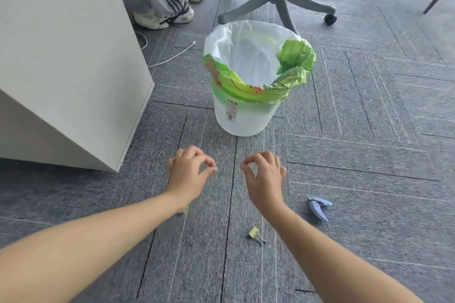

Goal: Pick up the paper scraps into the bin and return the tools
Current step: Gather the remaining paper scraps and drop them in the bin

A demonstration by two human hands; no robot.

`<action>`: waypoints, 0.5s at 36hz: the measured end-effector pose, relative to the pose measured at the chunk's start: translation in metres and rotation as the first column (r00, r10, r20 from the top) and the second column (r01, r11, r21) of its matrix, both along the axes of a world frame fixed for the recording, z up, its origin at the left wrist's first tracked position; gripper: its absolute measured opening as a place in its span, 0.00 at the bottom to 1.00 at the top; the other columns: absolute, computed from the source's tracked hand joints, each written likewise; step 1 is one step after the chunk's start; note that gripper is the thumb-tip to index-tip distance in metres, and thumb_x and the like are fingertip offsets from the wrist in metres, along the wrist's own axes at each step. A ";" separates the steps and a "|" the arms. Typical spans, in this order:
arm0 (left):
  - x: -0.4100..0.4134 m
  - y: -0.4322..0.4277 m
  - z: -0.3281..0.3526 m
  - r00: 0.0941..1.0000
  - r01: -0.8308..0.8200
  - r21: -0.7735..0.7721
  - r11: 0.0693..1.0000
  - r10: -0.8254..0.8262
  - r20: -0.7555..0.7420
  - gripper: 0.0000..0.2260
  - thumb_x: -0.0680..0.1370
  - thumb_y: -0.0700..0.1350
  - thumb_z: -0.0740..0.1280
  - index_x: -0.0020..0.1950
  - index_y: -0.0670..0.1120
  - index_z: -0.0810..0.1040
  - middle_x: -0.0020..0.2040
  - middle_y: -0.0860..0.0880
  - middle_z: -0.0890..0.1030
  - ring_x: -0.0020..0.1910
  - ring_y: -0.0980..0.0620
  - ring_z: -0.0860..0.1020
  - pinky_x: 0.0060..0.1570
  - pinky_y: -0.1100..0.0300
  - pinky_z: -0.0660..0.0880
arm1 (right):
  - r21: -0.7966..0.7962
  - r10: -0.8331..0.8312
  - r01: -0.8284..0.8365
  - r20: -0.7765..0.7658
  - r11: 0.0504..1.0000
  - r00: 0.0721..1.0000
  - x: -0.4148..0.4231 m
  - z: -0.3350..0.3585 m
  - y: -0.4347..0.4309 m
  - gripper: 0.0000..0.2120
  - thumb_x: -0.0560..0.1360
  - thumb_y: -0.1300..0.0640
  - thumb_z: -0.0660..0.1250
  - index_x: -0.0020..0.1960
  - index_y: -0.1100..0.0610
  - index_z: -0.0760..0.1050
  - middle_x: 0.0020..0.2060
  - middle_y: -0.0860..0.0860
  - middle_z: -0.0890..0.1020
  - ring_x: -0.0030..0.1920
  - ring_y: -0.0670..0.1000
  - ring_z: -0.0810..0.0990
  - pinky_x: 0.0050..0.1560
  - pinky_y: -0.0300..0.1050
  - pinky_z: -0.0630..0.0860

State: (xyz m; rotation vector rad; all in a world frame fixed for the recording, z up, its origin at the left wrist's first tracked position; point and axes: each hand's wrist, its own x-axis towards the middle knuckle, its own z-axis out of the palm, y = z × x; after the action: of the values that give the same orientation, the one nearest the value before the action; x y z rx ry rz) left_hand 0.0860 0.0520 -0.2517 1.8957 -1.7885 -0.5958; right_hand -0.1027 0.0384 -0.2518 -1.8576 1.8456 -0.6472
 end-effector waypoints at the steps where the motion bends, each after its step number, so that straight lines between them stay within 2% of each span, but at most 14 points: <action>1: -0.003 -0.007 0.012 1.000 -0.008 -0.061 0.998 0.007 -0.024 0.04 0.71 0.58 0.69 0.43 0.61 0.77 0.46 0.59 0.73 0.51 0.56 0.67 0.52 0.56 0.58 | -0.037 -0.006 0.006 0.007 0.999 1.000 0.002 0.008 -0.007 0.03 0.75 0.49 0.68 0.46 0.46 0.77 0.49 0.43 0.72 0.53 0.46 0.67 0.48 0.45 0.55; 3: -0.008 -0.026 0.041 1.000 -0.010 -0.227 0.974 0.004 -0.027 0.04 0.71 0.56 0.71 0.43 0.59 0.79 0.45 0.59 0.72 0.49 0.57 0.66 0.50 0.56 0.59 | -0.130 -0.043 0.049 0.047 0.990 0.998 0.005 0.031 -0.024 0.01 0.75 0.50 0.68 0.46 0.47 0.77 0.49 0.43 0.72 0.52 0.46 0.68 0.48 0.45 0.55; 6: -0.013 -0.062 0.090 0.999 0.010 -0.472 0.881 0.011 0.041 0.06 0.71 0.54 0.72 0.44 0.54 0.82 0.45 0.57 0.72 0.49 0.56 0.66 0.48 0.57 0.59 | -0.281 -0.135 0.187 0.195 0.941 0.971 0.005 0.073 -0.057 0.04 0.75 0.53 0.68 0.45 0.45 0.75 0.49 0.43 0.71 0.52 0.46 0.70 0.47 0.44 0.54; 9: -0.020 -0.106 0.137 0.999 -0.036 -0.557 0.830 0.051 0.011 0.06 0.72 0.54 0.72 0.45 0.53 0.82 0.47 0.56 0.72 0.51 0.53 0.69 0.49 0.58 0.59 | -0.388 -0.172 0.262 0.252 0.884 0.952 0.003 0.113 -0.094 0.03 0.74 0.52 0.68 0.45 0.45 0.76 0.49 0.43 0.71 0.53 0.49 0.73 0.48 0.44 0.54; 11: -0.026 -0.134 0.159 0.999 -0.008 -0.555 0.832 0.030 0.030 0.05 0.71 0.53 0.73 0.44 0.54 0.83 0.47 0.56 0.71 0.51 0.53 0.70 0.51 0.57 0.63 | -0.426 -0.165 0.227 0.179 0.876 0.970 0.000 0.136 -0.119 0.02 0.73 0.50 0.69 0.44 0.44 0.78 0.46 0.42 0.72 0.50 0.47 0.73 0.50 0.46 0.57; 13: -0.031 -0.157 0.173 0.995 0.066 -0.504 0.861 -0.017 0.102 0.04 0.71 0.52 0.74 0.43 0.54 0.84 0.47 0.53 0.75 0.51 0.50 0.73 0.51 0.56 0.66 | -0.387 -0.153 0.163 0.056 0.908 0.987 -0.006 0.153 -0.140 0.01 0.72 0.48 0.70 0.42 0.44 0.79 0.42 0.41 0.78 0.48 0.47 0.72 0.52 0.49 0.61; 15: -0.035 -0.173 0.179 0.983 0.124 -0.390 0.912 -0.059 0.174 0.04 0.72 0.52 0.73 0.45 0.55 0.85 0.51 0.51 0.80 0.53 0.47 0.75 0.51 0.57 0.68 | -0.296 -0.147 0.116 -0.088 0.948 0.985 -0.012 0.162 -0.156 0.03 0.70 0.46 0.71 0.41 0.45 0.80 0.40 0.43 0.82 0.49 0.51 0.75 0.49 0.48 0.58; 18: -0.040 -0.183 0.178 0.966 0.151 -0.186 0.971 -0.104 0.237 0.04 0.76 0.47 0.70 0.48 0.55 0.85 0.54 0.55 0.82 0.55 0.51 0.78 0.61 0.55 0.70 | -0.245 -0.143 0.079 -0.258 0.966 0.955 -0.019 0.166 -0.169 0.07 0.69 0.45 0.74 0.41 0.48 0.81 0.38 0.45 0.82 0.48 0.52 0.75 0.50 0.51 0.57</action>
State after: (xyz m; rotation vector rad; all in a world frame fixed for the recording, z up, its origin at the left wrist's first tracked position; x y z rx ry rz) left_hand 0.0459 -0.1312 -0.0733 1.7761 -2.0417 -0.2338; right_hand -0.1220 -0.1305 -0.0862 -2.0933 2.1435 -0.7007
